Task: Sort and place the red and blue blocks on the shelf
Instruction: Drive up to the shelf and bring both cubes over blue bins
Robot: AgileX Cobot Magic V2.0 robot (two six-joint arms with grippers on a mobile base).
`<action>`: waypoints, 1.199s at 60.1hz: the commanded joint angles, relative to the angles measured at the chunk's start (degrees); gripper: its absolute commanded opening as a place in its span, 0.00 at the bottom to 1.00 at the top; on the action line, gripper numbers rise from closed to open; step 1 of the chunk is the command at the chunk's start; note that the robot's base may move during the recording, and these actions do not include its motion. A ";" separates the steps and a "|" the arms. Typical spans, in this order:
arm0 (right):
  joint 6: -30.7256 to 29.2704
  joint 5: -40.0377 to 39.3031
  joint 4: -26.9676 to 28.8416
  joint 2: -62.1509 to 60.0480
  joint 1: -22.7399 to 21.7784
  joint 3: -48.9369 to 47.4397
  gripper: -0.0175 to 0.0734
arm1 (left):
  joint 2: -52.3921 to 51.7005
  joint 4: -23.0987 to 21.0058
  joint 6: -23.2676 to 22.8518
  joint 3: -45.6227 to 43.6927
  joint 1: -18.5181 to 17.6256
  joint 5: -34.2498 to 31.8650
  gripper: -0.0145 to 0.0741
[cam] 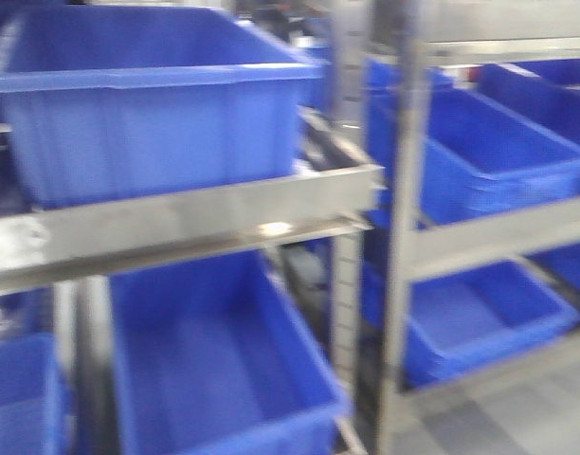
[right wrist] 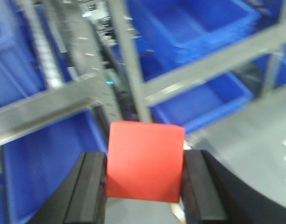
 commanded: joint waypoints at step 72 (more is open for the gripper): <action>-0.21 -4.85 -0.61 0.12 -0.26 -1.70 0.26 | 0.08 0.19 -0.41 -1.81 0.17 -4.77 0.31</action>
